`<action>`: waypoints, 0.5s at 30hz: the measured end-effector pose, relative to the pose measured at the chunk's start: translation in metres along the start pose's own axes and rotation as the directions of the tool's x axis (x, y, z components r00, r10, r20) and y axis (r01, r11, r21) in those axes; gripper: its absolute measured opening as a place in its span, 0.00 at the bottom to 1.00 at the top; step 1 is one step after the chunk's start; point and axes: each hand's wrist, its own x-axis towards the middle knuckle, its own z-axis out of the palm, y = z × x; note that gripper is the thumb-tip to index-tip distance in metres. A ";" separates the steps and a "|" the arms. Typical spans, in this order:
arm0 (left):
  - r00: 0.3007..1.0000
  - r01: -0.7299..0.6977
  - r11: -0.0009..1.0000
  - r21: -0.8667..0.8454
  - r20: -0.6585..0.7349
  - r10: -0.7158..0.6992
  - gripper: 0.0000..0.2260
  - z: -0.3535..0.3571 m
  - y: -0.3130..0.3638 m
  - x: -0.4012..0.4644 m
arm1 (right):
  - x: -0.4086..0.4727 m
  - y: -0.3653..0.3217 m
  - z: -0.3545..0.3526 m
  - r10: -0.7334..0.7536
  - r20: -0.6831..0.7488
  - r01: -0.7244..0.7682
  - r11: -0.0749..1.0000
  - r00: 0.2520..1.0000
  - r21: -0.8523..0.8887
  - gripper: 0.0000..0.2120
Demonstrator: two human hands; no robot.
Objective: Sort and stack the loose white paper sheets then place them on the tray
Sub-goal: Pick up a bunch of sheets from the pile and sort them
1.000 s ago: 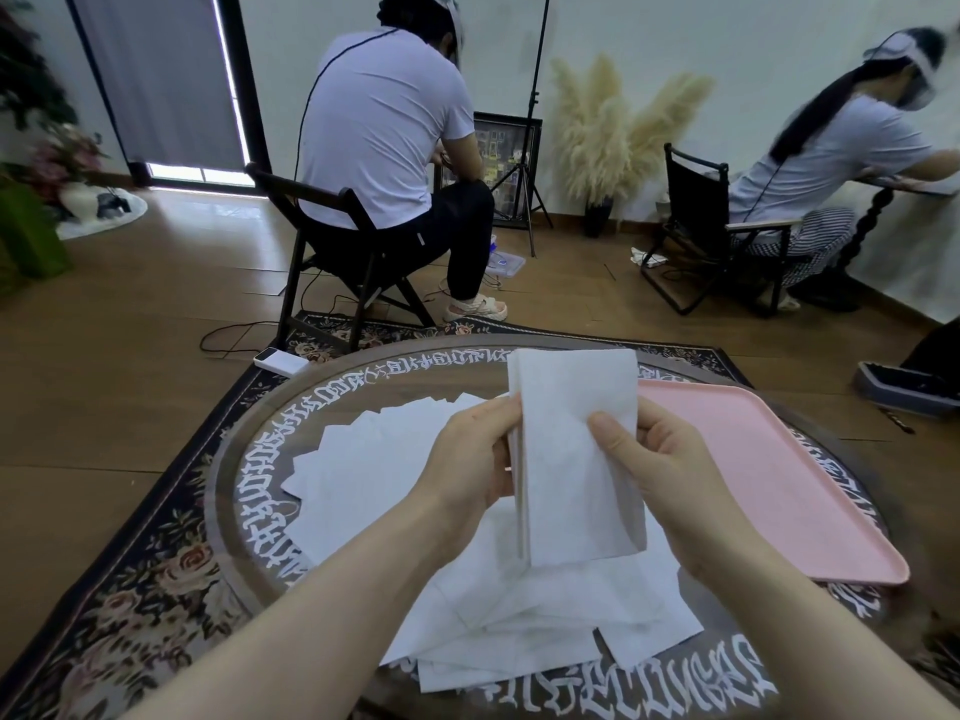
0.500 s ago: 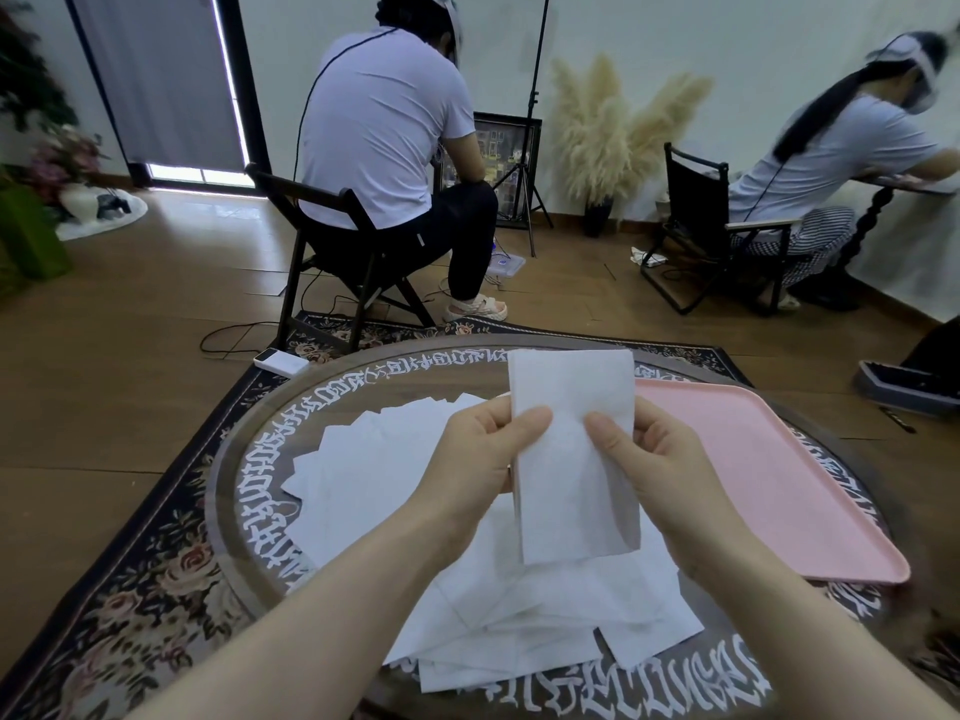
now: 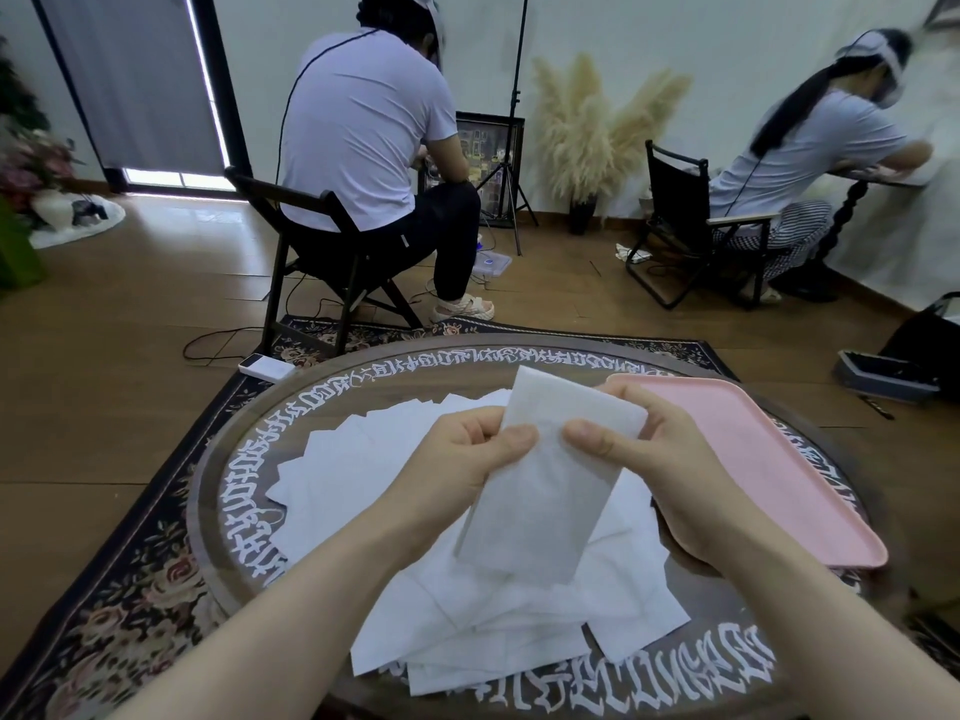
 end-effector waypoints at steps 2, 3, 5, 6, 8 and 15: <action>0.999 -0.040 0.999 -0.032 -0.039 0.038 0.08 -0.001 0.000 0.001 | 0.001 0.001 -0.003 0.018 0.033 -0.019 0.999 0.999 0.031 0.16; 0.997 -0.059 0.997 -0.040 -0.055 0.057 0.09 -0.001 0.000 0.001 | 0.000 0.002 -0.004 0.036 0.069 -0.039 0.998 0.997 0.048 0.17; 0.993 -0.082 0.996 -0.044 -0.090 0.078 0.11 0.000 -0.001 0.001 | -0.001 0.005 -0.002 0.081 0.112 -0.088 0.994 0.990 0.057 0.18; 0.990 -0.078 0.996 -0.037 -0.118 0.073 0.12 0.002 0.000 0.001 | 0.000 0.007 -0.001 0.093 0.101 -0.098 0.994 0.991 0.048 0.18; 0.978 -0.078 0.997 -0.016 -0.194 0.073 0.15 0.004 0.001 0.002 | 0.000 0.010 0.000 0.083 0.056 -0.084 0.996 0.995 0.034 0.18; 0.899 -0.179 0.975 0.132 -0.381 0.217 0.28 -0.001 0.003 0.006 | 0.005 0.008 -0.004 0.087 -0.059 -0.078 0.986 0.994 0.147 0.18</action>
